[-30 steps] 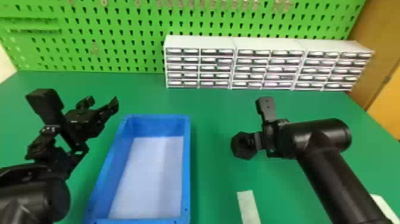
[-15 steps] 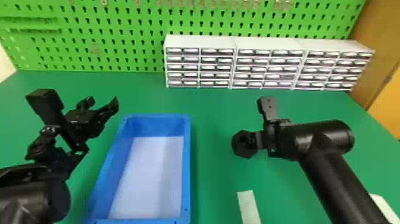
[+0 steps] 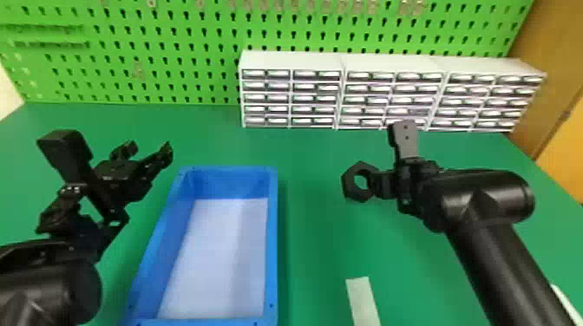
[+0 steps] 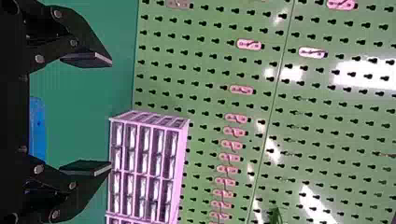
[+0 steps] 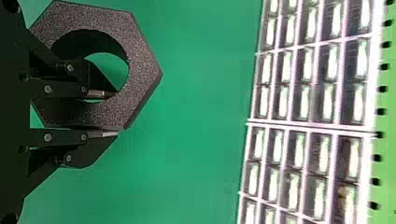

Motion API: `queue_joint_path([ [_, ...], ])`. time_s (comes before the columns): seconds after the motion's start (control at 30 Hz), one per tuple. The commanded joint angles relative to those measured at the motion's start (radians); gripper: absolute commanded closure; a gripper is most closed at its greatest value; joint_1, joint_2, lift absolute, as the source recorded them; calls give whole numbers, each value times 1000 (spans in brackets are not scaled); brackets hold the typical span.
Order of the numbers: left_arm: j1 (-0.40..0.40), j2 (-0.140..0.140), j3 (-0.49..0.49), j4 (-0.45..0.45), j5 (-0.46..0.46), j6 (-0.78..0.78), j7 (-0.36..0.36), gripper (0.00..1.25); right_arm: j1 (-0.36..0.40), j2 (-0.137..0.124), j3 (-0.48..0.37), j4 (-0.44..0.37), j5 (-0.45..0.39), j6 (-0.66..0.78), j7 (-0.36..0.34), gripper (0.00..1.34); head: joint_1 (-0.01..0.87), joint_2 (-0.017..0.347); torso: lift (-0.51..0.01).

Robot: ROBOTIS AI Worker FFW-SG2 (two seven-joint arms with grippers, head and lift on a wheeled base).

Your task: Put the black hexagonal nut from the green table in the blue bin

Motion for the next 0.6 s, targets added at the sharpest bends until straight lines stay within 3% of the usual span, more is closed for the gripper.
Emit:
queue_joint_path([
  [0.0,0,0,1,0,1,-1,0,470,10,-9,7,-62,-4,-30,0,1004,692,9,-97],
  [0.2,0,0,1,-2,1,-1,0,470,31,-25,19,-143,-56,-164,1,1004,692,9,-97],
  [0.3,2,0,1,0,1,-1,0,469,48,-38,34,-178,-81,-297,15,1004,692,9,-97],
  [0.57,2,0,4,0,1,1,0,470,60,-53,86,-194,-165,-589,84,1004,692,9,-97],
])
